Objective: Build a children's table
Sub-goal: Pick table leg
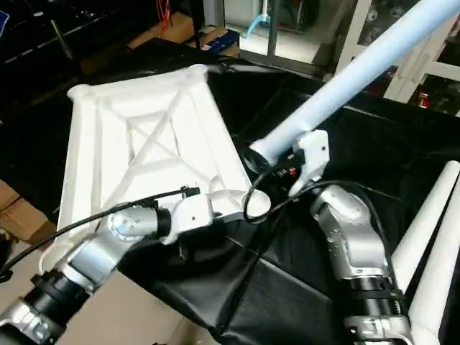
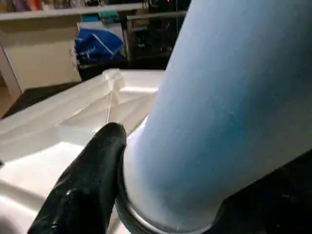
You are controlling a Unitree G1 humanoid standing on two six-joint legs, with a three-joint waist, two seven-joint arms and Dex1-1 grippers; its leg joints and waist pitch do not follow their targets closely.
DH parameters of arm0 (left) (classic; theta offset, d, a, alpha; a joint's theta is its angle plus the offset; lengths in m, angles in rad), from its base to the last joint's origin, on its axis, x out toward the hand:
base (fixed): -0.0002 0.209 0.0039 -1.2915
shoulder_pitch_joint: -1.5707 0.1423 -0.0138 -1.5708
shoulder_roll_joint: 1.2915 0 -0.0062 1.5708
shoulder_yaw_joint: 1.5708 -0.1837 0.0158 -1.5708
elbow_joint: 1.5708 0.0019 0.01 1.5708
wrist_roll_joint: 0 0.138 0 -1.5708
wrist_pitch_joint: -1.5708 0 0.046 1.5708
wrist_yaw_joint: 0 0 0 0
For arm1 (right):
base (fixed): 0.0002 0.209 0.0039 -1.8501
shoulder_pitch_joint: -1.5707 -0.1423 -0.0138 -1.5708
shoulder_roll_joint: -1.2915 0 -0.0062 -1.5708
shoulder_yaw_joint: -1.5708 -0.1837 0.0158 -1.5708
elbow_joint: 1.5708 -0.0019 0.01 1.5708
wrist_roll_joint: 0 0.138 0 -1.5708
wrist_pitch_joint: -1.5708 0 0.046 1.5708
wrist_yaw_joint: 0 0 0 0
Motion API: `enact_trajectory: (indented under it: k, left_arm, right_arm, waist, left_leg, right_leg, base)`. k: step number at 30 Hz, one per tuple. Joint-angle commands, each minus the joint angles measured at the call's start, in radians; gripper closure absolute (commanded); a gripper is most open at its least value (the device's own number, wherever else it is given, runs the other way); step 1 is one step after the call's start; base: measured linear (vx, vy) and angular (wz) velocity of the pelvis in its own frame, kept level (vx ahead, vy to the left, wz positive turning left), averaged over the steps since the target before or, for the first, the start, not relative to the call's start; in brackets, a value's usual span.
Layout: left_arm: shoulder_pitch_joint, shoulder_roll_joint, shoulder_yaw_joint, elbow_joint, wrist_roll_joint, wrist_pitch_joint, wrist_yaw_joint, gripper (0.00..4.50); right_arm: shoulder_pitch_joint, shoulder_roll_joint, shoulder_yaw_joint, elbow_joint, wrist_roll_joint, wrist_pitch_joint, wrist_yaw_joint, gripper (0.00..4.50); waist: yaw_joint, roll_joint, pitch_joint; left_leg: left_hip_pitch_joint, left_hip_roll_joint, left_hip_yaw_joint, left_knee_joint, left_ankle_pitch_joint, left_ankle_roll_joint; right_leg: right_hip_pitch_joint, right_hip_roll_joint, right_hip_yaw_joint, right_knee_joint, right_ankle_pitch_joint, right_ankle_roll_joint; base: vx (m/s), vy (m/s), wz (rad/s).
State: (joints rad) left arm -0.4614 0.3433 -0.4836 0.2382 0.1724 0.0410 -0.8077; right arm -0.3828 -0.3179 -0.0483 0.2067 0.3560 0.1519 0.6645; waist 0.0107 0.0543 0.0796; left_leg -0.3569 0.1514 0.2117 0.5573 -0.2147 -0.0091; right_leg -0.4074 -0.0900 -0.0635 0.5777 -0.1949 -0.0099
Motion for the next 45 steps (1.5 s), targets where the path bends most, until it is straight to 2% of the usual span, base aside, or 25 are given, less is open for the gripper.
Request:
enact_trajectory:
  k: [1, 3, 5, 6, 8, 9, 10, 11, 13, 14, 15, 19, 21, 22, 23, 25, 26, 27, 28, 30, 33, 34, 40, 43, 45]
  left_arm:
    - [0.047, -0.016, 0.019, 0.018, -0.062, -0.060, 0.000, 4.50]
    - [0.062, -0.011, 0.053, -0.031, -0.114, -0.028, -0.035, 3.88]
    - [0.066, -0.005, 0.066, -0.051, -0.131, -0.013, -0.048, 3.88]
    - [0.096, 0.013, 0.130, -0.159, -0.214, 0.049, -0.075, 3.72]
    - [0.134, 0.036, 0.205, -0.296, -0.314, 0.144, -0.102, 3.50]
    - [0.146, 0.052, 0.236, -0.344, -0.342, 0.177, -0.103, 3.47]
    - [0.150, 0.057, 0.248, -0.361, -0.352, 0.189, -0.102, 3.40]
    - [0.155, 0.066, 0.274, -0.391, -0.376, 0.215, -0.098, 3.40]
    - [0.170, 0.078, 0.355, -0.474, -0.447, 0.291, -0.077, 3.13]
    - [0.171, 0.079, 0.375, -0.490, -0.471, 0.309, -0.073, 3.13]
    - [0.176, 0.083, 0.428, -0.532, -0.541, 0.350, -0.054, 3.04]
    - [0.115, 0.032, 0.525, -0.570, -0.693, 0.415, 0.045, 2.66]
    - [0.045, -0.020, 0.556, -0.533, -0.674, 0.449, 0.130, 2.57]
    - [-0.007, -0.053, 0.561, -0.490, -0.637, 0.476, 0.183, 2.49]
    - [-0.033, -0.066, 0.561, -0.466, -0.619, 0.489, 0.203, 2.36]
    - [-0.091, -0.115, 0.574, -0.439, -0.666, 0.532, 0.254, 2.12]
    - [-0.115, -0.132, 0.578, -0.429, -0.700, 0.549, 0.277, 2.12]
    - [-0.115, -0.132, 0.578, -0.429, -0.700, 0.549, 0.277, 2.04]
    - [-0.160, -0.169, 0.582, -0.421, -0.803, 0.593, 0.295, 2.04]
    - [-0.181, -0.186, 0.581, -0.416, -0.849, 0.618, 0.299, 1.77]
    - [-0.195, -0.218, 0.606, -0.418, -0.879, 0.679, 0.314, 1.70]
    - [-0.194, -0.219, 0.606, -0.420, -0.883, 0.683, 0.312, 1.43]
    - [-0.168, -0.247, 0.625, -0.497, -1.136, 0.816, 0.268, 0.91]
    - [-0.164, -0.229, 0.617, -0.510, -1.171, 0.853, 0.266, 0.86]
    - [-0.168, -0.236, 0.622, -0.504, -1.155, 0.861, 0.279, 0.56]
  right_arm:
    - [0.004, -0.001, 0.006, -0.031, 0.000, 0.018, 0.008, 1.87]
    - [0.005, 0.001, 0.013, -0.038, -0.001, 0.028, 0.005, 1.87]
    - [0.001, 0.002, 0.016, -0.042, -0.002, 0.035, 0.002, 1.87]
    - [-0.008, 0.006, 0.028, -0.039, -0.006, 0.044, 0.006, 1.87]
    - [-0.016, -0.001, 0.050, -0.036, -0.012, 0.068, 0.025, 1.87]
    - [-0.021, -0.008, 0.063, -0.039, -0.018, 0.080, 0.035, 1.87]
    - [-0.022, -0.011, 0.068, -0.040, -0.021, 0.084, 0.039, 1.87]
    - [-0.027, -0.018, 0.078, -0.042, -0.026, 0.092, 0.048, 1.87]
    - [-0.033, -0.027, 0.086, -0.041, -0.020, 0.107, 0.071, 1.87]
    - [-0.037, -0.026, 0.086, -0.034, -0.021, 0.106, 0.073, 1.87]
    - [-0.046, -0.023, 0.087, -0.014, -0.024, 0.099, 0.077, 1.87]
    - [-0.070, -0.030, 0.091, -0.006, -0.027, 0.114, 0.083, 1.87]
    - [-0.080, -0.048, 0.111, -0.016, -0.034, 0.124, 0.114, 1.87]
    - [-0.085, -0.066, 0.137, -0.029, -0.042, 0.132, 0.149, 1.87]
    - [-0.089, -0.074, 0.151, -0.033, -0.047, 0.136, 0.168, 1.87]
    - [-0.084, -0.096, 0.185, -0.078, -0.031, 0.170, 0.233, 1.87]
    - [-0.081, -0.109, 0.204, -0.099, -0.026, 0.184, 0.268, 1.87]
    - [-0.081, -0.109, 0.204, -0.099, -0.026, 0.184, 0.268, 1.87]
    - [-0.069, -0.151, 0.240, -0.155, -0.011, 0.210, 0.346, 1.87]
    - [-0.066, -0.174, 0.256, -0.184, -0.008, 0.220, 0.379, 1.87]
    - [-0.067, -0.197, 0.264, -0.214, 0.004, 0.240, 0.406, 1.87]
    - [-0.067, -0.200, 0.265, -0.217, 0.005, 0.241, 0.409, 1.87]
    - [-0.052, -0.268, 0.307, -0.301, 0.026, 0.314, 0.500, 1.87]
    - [-0.053, -0.288, 0.319, -0.324, 0.022, 0.329, 0.521, 1.87]
    - [-0.055, -0.298, 0.322, -0.334, 0.024, 0.339, 0.530, 1.87]
  waist:
    - [-0.001, -0.032, -0.051]
    - [-0.001, -0.033, -0.054]
    - [-0.002, -0.030, -0.062]
    - [0.001, -0.021, -0.072]
    - [0.002, -0.018, -0.083]
    - [0.001, -0.019, -0.084]
    - [0.004, -0.019, -0.080]
    - [0.006, -0.025, -0.070]
    - [0.015, -0.026, -0.061]
    - [0.018, -0.025, -0.052]
    - [0.022, -0.022, -0.049]
    - [0.030, -0.024, -0.054]
    - [0.035, -0.024, -0.056]
    - [0.033, -0.034, -0.059]
    - [0.040, -0.031, -0.056]
    - [0.042, -0.038, -0.060]
    - [0.043, -0.037, -0.064]
    - [0.048, -0.038, -0.069]
    - [0.048, -0.041, -0.071]
    - [0.058, -0.039, -0.077]
    - [0.061, -0.041, -0.079]
    - [0.059, -0.043, -0.078]
    - [0.065, -0.043, -0.077]
    - [0.065, -0.046, -0.073]
    - [0.064, -0.046, -0.070]
  left_leg:
    - [0.000, 0.082, -0.035, -0.046, -0.027, 0.167]
    - [-0.002, 0.082, -0.035, -0.043, -0.011, 0.173]
    - [-0.006, 0.080, -0.036, -0.037, 0.018, 0.185]
    - [-0.005, 0.080, -0.038, -0.028, 0.063, 0.197]
    - [-0.006, 0.081, -0.040, -0.011, 0.188, 0.222]
    - [-0.012, 0.080, -0.042, -0.003, 0.255, 0.244]
    - [-0.010, 0.077, -0.038, -0.001, 0.246, 0.251]
    - [-0.016, 0.074, -0.034, -0.003, 0.175, 0.253]
    - [-0.015, 0.083, -0.033, -0.015, 0.025, 0.196]
    - [-0.013, 0.084, -0.032, -0.020, -0.010, 0.180]
    - [-0.004, 0.085, -0.031, -0.025, -0.072, 0.134]
    - [0.009, 0.079, -0.026, -0.030, -0.125, 0.058]
    - [0.014, 0.079, -0.023, -0.028, -0.124, 0.051]
    - [0.011, 0.078, -0.022, -0.026, -0.122, 0.055]
    - [0.016, 0.078, -0.021, -0.026, -0.136, 0.053]
    - [0.000, 0.079, -0.026, -0.024, -0.111, 0.056]
    - [-0.001, 0.077, -0.024, -0.021, -0.099, 0.061]
    - [-0.002, 0.078, -0.027, -0.017, -0.060, 0.078]
    - [-0.005, 0.076, -0.027, -0.015, -0.039, 0.089]
    - [-0.009, 0.075, -0.028, -0.004, 0.020, 0.123]
    - [-0.013, 0.077, -0.031, 0.001, 0.036, 0.156]
    - [-0.013, 0.076, -0.030, 0.002, 0.034, 0.158]
    - [-0.011, 0.080, -0.032, 0.003, -0.016, 0.124]
    - [-0.009, 0.080, -0.032, 0.001, -0.069, 0.095]
    - [-0.007, 0.079, -0.032, 0.000, -0.101, 0.076]
  right_leg:
    - [0.046, -0.072, 0.056, -0.053, -0.073, -0.264]
    - [0.049, -0.073, 0.056, -0.046, -0.052, -0.276]
    - [0.052, -0.073, 0.055, -0.038, -0.015, -0.286]
    - [0.051, -0.072, 0.055, -0.024, 0.054, -0.301]
    - [0.046, -0.063, 0.053, 0.001, 0.228, -0.337]
    - [0.042, -0.054, 0.049, 0.012, 0.318, -0.352]
    - [0.035, -0.050, 0.047, 0.009, 0.319, -0.355]
    - [0.035, -0.055, 0.049, 0.003, 0.263, -0.357]
    - [0.042, -0.064, 0.050, -0.012, 0.068, -0.351]
    - [0.037, -0.062, 0.050, -0.021, 0.011, -0.342]
    - [0.035, -0.059, 0.050, -0.025, -0.079, -0.327]
    - [0.028, -0.050, 0.055, -0.032, -0.121, -0.286]
    - [0.027, -0.048, 0.056, -0.033, -0.098, -0.286]
    - [0.031, -0.046, 0.056, -0.032, -0.090, -0.284]
    - [0.028, -0.048, 0.057, -0.037, -0.118, -0.275]
    - [0.045, -0.058, 0.060, -0.031, -0.126, -0.255]
    - [0.048, -0.057, 0.060, -0.028, -0.111, -0.253]
    - [0.047, -0.059, 0.060, -0.023, -0.065, -0.256]
    - [0.048, -0.058, 0.060, -0.018, -0.039, -0.260]
    - [0.049, -0.057, 0.058, -0.004, 0.061, -0.292]
    - [0.051, -0.060, 0.055, -0.004, 0.070, -0.302]
    - [0.051, -0.059, 0.055, -0.005, 0.063, -0.303]
    - [0.051, -0.061, 0.054, -0.008, -0.032, -0.302]
    - [0.049, -0.060, 0.056, -0.016, -0.119, -0.275]
    - [0.047, -0.059, 0.057, -0.024, -0.182, -0.249]
  base:
    - [0.000, 0.000, 0.00]
    - [0.000, 0.000, 0.00]
    - [0.000, 0.000, 0.00]
    - [0.000, 0.000, 0.00]
    - [0.000, 0.000, 0.00]
    - [0.000, 0.000, 0.00]
    - [0.000, 0.000, 0.00]
    - [0.000, 0.000, 0.00]
    - [0.000, 0.000, 0.00]
    - [-0.052, 0.000, 0.02]
    - [-0.055, 0.009, 0.02]
    - [-0.053, 0.012, 0.06]
    - [0.000, 0.000, 0.00]
    - [0.000, 0.000, 0.00]
    - [0.000, 0.000, 0.00]
    - [0.000, 0.000, 0.00]
    - [0.000, 0.000, 0.00]
    - [0.000, 0.000, 0.00]
    - [0.000, 0.000, 0.00]
    - [0.000, 0.000, 0.00]
    - [0.000, 0.000, 0.00]
    - [0.000, 0.000, 0.00]
    - [0.000, 0.000, 0.00]
    - [0.000, 0.000, 0.00]
    - [0.000, 0.000, 0.00]
